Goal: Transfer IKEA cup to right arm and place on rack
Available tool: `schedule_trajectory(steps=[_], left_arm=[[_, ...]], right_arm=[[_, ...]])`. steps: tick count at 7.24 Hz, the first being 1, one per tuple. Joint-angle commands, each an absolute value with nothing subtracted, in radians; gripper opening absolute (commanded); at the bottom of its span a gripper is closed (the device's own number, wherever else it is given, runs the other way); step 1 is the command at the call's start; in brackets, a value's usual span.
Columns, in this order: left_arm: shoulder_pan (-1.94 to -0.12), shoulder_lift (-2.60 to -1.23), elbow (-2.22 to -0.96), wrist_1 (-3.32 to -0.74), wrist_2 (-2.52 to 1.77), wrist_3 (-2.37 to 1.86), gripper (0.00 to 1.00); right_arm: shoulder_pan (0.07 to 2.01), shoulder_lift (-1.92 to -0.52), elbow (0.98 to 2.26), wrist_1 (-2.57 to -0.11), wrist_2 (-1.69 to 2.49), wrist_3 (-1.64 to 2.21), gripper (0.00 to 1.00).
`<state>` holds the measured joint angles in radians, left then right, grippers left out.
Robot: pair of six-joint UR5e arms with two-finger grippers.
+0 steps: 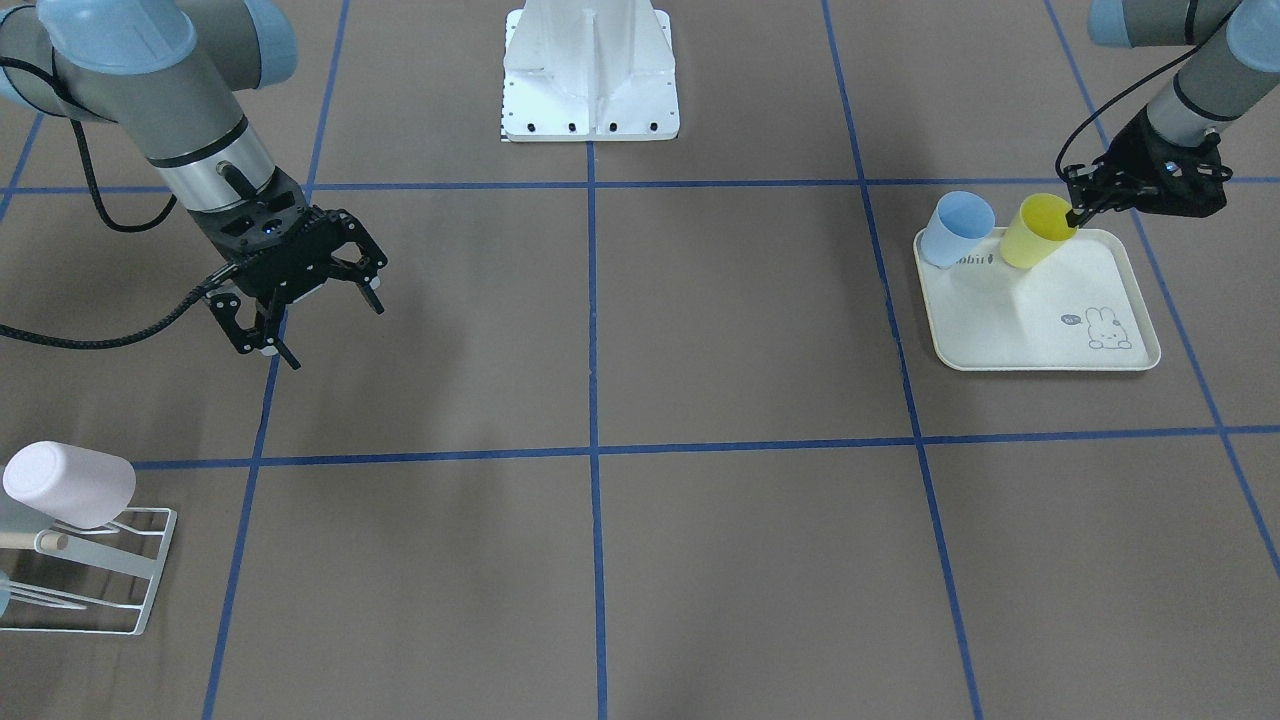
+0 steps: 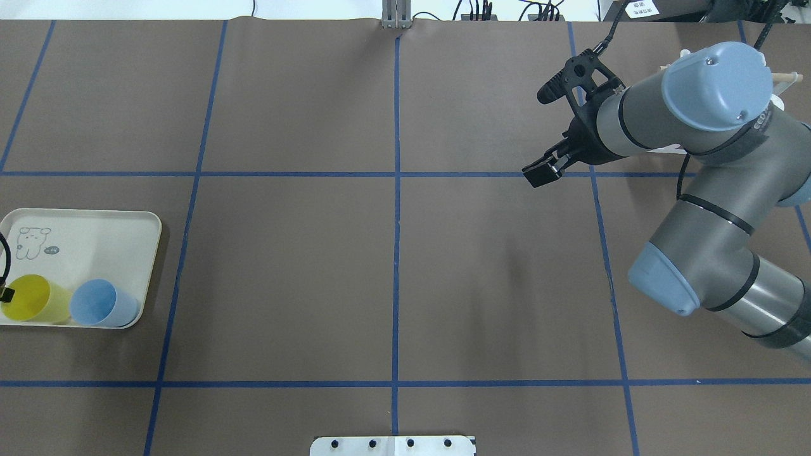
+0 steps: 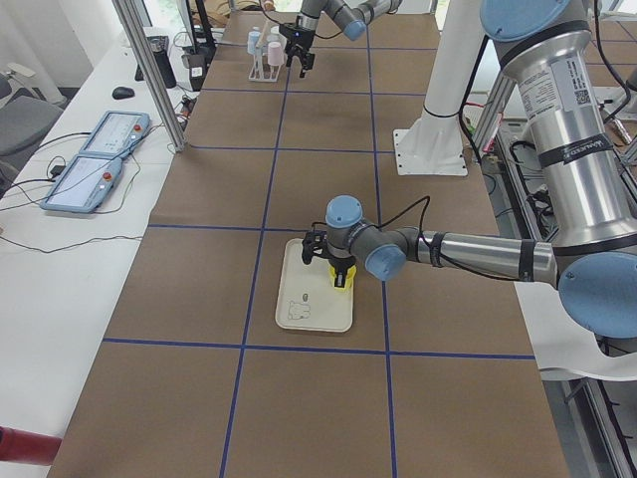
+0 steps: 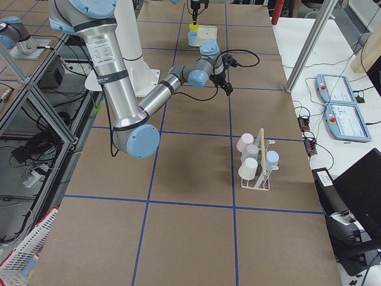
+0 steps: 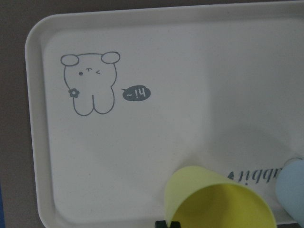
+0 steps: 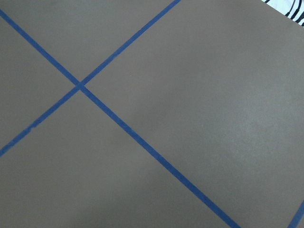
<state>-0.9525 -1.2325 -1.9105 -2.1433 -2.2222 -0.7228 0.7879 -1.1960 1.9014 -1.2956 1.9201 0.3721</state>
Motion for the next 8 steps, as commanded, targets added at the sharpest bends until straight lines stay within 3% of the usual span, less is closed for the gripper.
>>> schedule_trajectory(steps=[1, 2, 4, 6, 7, 8], left_arm=[[-1.104, -1.242, -1.931, -2.137, -2.269, -0.719, 0.00], [-1.156, -1.250, -1.940, -2.134, -2.282, -0.721, 0.00], [-1.235, -1.464, -1.969, -1.895, -2.350, -0.771, 0.00], [-1.235, -1.663, -1.974, -1.844, -2.436, -1.106, 0.00], [-1.233, -1.754, -1.968, -1.844, -2.485, -1.255, 0.00], [-1.232, -1.837, -1.961, -1.856, -2.506, -1.413, 0.00]], right_arm=[[0.769, -1.135, 1.891, -1.296, 1.911, 0.370, 0.99], [0.765, -1.109, 1.887, -1.295, 1.908, 0.370, 0.99], [0.753, -1.013, 1.795, -1.229, 1.881, 0.359, 0.99], [0.727, -0.993, 1.697, -0.954, 1.827, 0.371, 0.99], [0.724, -0.965, 1.681, -0.937, 1.825, 0.370, 0.99], [0.723, -0.962, 1.671, -0.904, 1.816, 0.362, 0.93]])
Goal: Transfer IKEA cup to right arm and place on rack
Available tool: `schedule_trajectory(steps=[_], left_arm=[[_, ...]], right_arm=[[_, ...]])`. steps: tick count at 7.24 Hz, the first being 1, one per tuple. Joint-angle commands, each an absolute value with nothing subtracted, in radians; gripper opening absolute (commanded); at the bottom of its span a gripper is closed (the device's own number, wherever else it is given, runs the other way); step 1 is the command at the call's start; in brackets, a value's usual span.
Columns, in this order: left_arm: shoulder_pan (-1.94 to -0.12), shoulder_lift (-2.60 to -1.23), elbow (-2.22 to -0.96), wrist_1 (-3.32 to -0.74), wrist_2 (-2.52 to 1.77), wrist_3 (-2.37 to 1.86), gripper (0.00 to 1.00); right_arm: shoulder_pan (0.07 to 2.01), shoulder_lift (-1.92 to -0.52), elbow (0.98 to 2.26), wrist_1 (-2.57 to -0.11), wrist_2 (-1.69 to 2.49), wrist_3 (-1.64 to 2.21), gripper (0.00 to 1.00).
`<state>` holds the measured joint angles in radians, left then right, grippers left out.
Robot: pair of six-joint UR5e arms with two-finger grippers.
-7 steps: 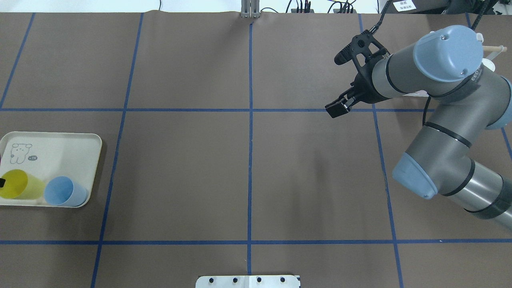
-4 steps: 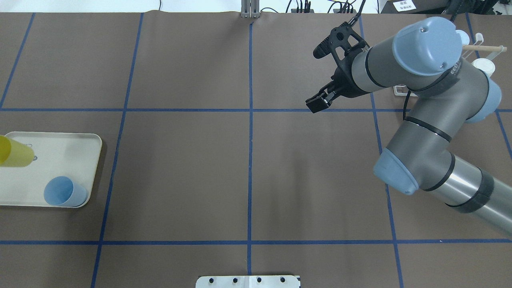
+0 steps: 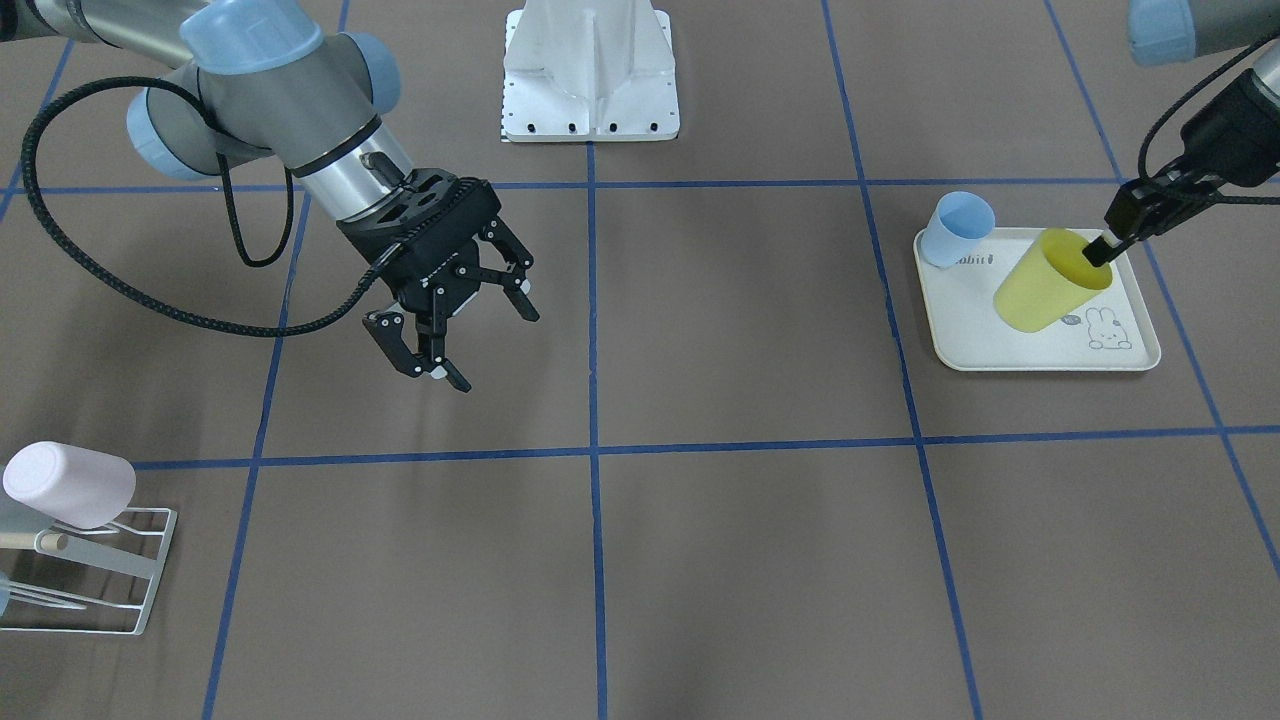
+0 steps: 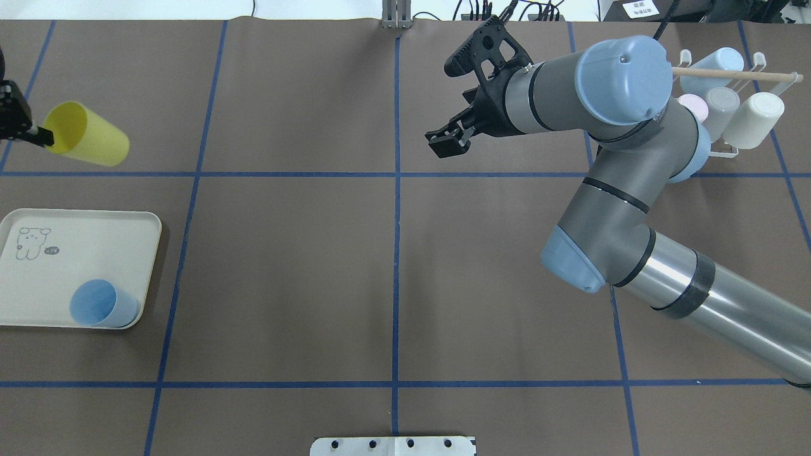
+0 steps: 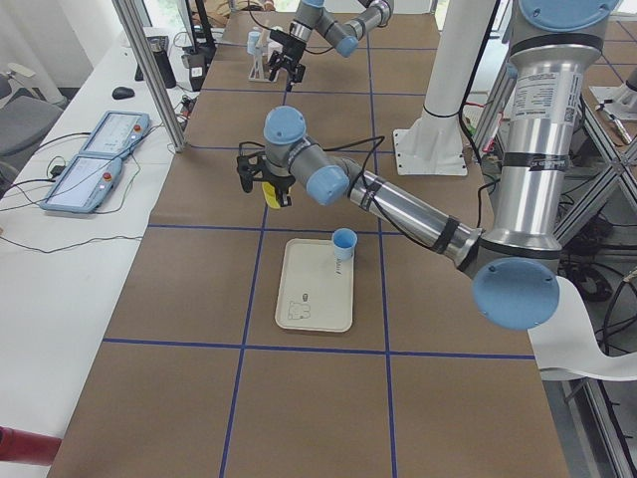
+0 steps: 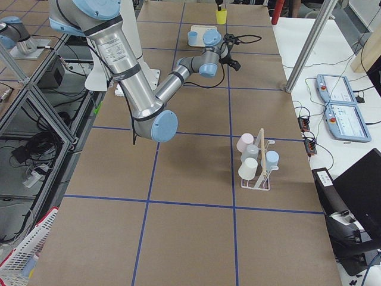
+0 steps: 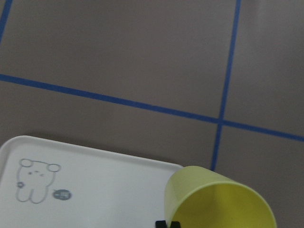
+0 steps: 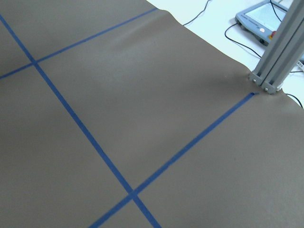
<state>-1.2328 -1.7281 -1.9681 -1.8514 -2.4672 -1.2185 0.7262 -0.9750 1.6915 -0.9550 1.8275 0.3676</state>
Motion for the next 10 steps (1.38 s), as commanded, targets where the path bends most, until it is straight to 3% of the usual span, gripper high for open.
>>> schedule_trajectory(steps=[1, 4, 10], left_arm=[[-1.224, -1.918, -1.942, -1.859, -2.549, -1.559, 0.00], [-1.133, -2.060, -1.835, -2.010, -2.625, -1.780, 0.00], [-1.000, -2.138, -1.799, -2.140, -2.599, -1.908, 0.00]], right_arm=[[0.692, -0.962, 1.633, -0.738, 1.748, 0.361, 0.89], [0.540, -0.945, 1.513, -0.328, 1.480, 0.365, 0.98], [0.492, -0.913, 1.514, -0.244, 1.459, 0.207, 0.98]])
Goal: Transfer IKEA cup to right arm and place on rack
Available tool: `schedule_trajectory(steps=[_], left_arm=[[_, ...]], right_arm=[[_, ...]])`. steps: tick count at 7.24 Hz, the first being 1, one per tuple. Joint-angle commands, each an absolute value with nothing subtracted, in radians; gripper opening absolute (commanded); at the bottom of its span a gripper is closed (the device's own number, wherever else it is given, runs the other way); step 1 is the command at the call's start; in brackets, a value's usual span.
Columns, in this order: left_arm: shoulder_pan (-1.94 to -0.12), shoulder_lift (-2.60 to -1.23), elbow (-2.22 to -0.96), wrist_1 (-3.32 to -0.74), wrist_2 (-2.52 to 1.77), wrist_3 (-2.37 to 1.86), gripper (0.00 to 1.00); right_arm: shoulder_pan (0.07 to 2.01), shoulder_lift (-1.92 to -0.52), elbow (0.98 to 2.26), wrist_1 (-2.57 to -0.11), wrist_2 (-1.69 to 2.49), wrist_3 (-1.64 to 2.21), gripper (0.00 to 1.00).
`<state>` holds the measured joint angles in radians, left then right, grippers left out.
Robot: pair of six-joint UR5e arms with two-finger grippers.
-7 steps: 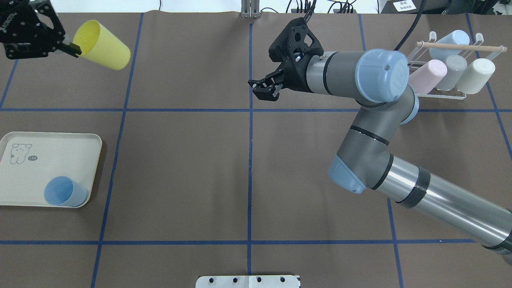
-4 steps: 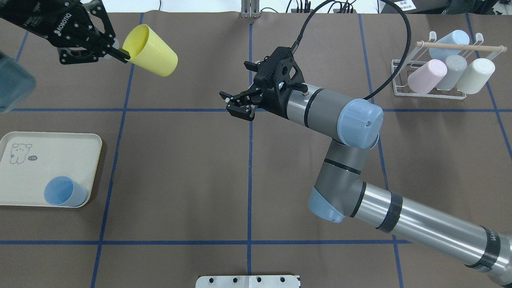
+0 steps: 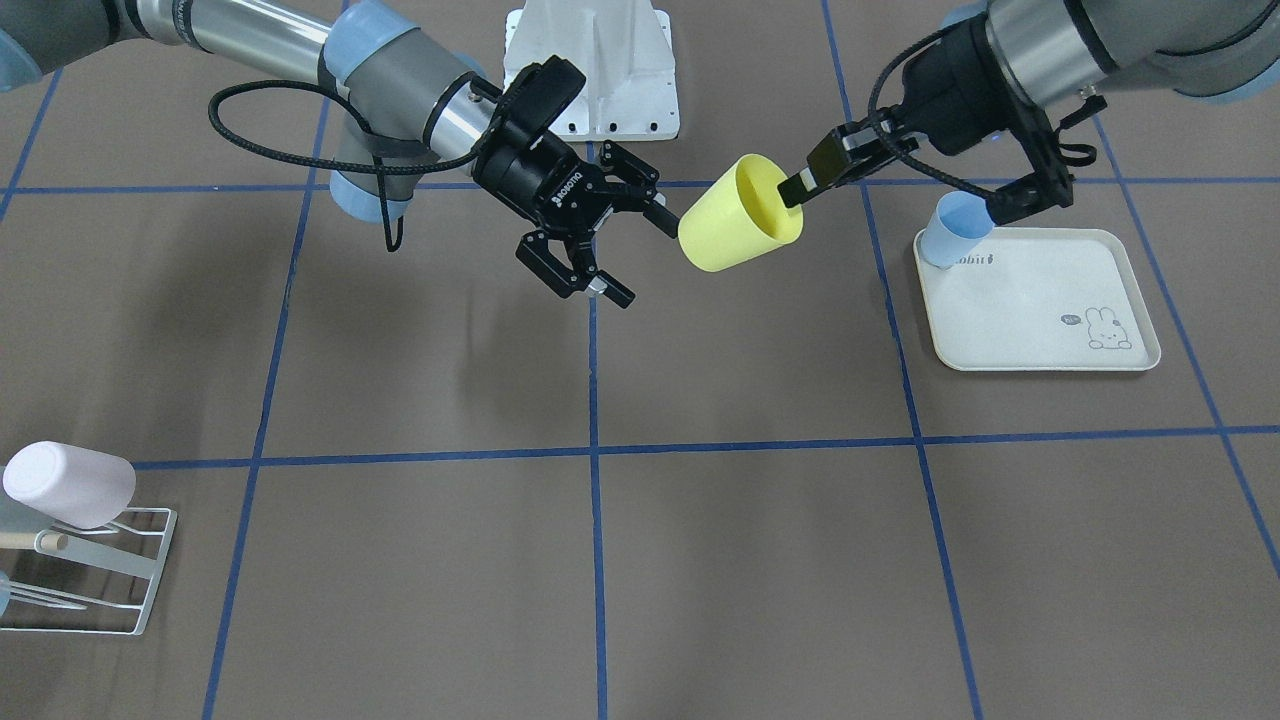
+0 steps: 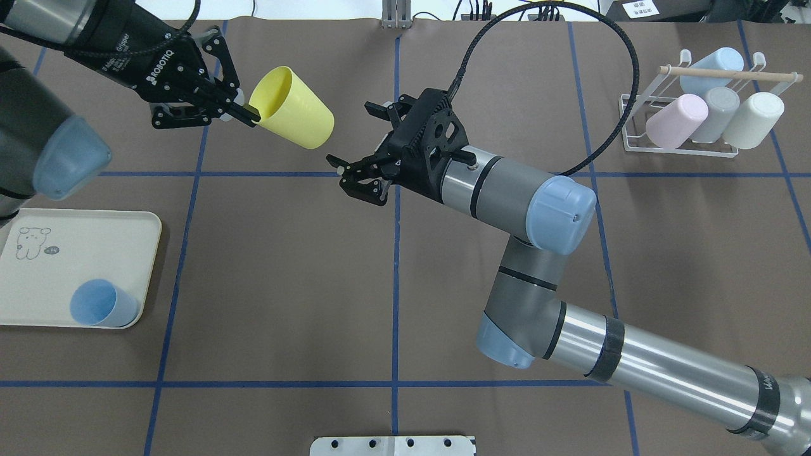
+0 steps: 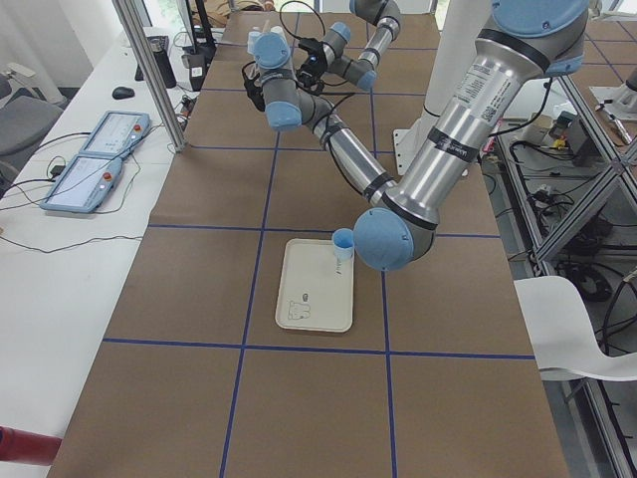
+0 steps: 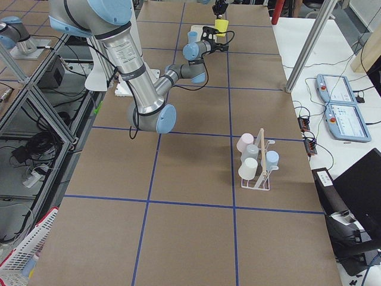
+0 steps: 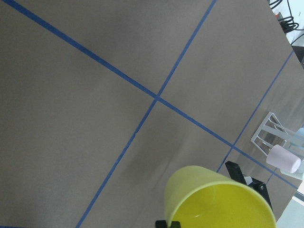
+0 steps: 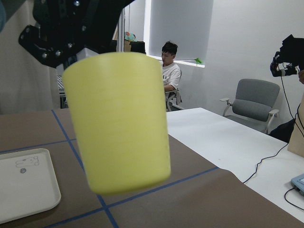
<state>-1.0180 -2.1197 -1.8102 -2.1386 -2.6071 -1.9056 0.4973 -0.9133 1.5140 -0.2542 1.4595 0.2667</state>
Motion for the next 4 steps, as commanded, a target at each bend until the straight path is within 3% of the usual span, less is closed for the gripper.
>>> schedule_trajectory(steps=[1, 4], left_arm=[[-0.991, -2.140, -1.799, -2.140, -2.589, -1.908, 0.00], [-0.977, -2.154, -1.789, -2.140, -2.585, -1.908, 0.00]], right_arm=[[0.492, -0.913, 1.517, -0.244, 1.459, 0.174, 0.98], [0.492, -0.908, 1.526, -0.244, 1.459, 0.126, 0.98]])
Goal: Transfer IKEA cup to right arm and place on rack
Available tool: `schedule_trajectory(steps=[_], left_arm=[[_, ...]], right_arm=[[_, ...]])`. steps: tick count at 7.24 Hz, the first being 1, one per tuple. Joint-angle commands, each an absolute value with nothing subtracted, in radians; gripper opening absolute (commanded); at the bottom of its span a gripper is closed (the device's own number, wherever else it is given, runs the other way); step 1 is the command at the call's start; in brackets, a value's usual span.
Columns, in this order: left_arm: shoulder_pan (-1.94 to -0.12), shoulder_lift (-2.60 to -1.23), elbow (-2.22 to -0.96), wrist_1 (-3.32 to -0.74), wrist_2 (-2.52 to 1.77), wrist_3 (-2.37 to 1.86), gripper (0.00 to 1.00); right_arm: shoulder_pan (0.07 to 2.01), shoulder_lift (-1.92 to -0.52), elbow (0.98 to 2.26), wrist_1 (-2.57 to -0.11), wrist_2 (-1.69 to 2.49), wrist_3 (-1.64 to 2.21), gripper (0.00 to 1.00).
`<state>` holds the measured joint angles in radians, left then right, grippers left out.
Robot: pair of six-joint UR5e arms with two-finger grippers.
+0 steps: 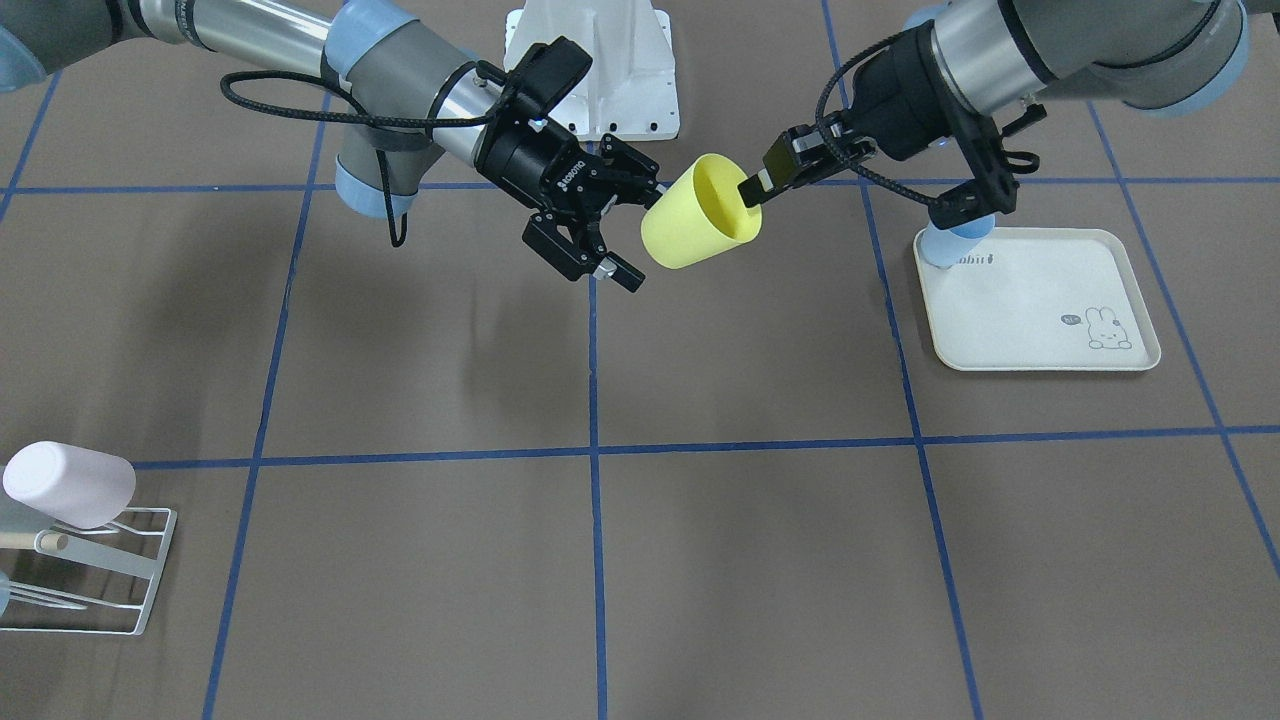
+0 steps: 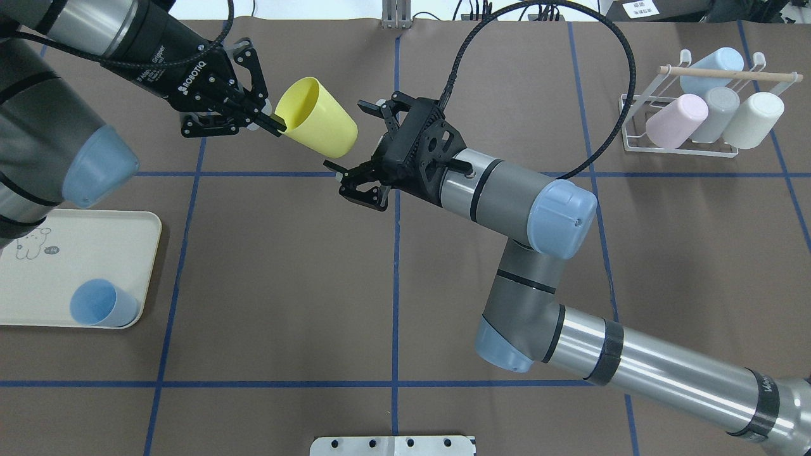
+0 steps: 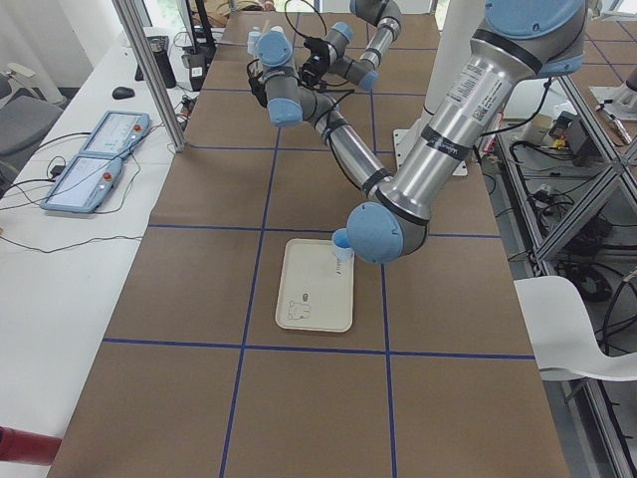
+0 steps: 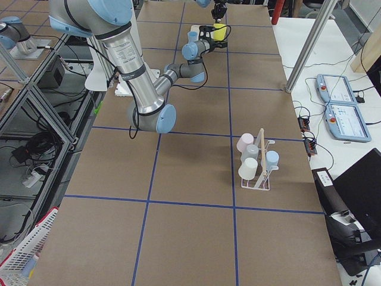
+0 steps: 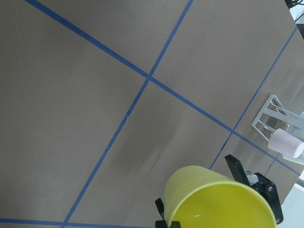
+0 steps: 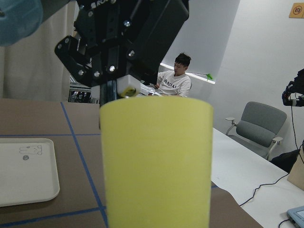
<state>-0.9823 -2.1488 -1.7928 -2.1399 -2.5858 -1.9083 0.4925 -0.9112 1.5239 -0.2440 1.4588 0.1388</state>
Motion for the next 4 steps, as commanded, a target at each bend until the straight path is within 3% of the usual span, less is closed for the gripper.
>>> schedule_trajectory(steps=[1, 4], left_arm=[[-0.968, -2.161, -1.784, -2.140, -2.585, -1.908, 0.00], [-0.965, -2.177, -1.773, -2.140, -2.585, -1.908, 0.00]], right_arm=[[0.492, -0.904, 1.526, -0.244, 1.459, 0.123, 0.95], [0.479, -0.900, 1.529, -0.244, 1.418, 0.114, 0.85]])
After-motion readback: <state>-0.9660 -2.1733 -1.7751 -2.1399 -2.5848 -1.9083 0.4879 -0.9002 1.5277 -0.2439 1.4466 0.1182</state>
